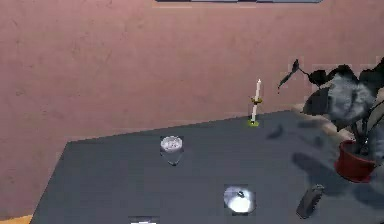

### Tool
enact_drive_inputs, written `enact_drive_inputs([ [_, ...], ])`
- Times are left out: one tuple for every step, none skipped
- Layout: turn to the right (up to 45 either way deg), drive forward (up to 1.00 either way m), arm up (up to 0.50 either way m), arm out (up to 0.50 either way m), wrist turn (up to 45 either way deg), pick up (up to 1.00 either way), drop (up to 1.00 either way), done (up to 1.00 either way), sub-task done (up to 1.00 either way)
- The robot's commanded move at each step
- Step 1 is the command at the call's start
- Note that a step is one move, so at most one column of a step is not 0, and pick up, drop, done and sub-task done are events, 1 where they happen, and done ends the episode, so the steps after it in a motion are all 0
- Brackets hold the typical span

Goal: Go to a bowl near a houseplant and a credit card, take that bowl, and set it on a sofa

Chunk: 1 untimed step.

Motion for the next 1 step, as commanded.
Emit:
enact_drive_inputs([
  [45.0, 0.00, 0.00, 0.00, 0.0, 0.00, 0.00, 0.00, 0.00],
])
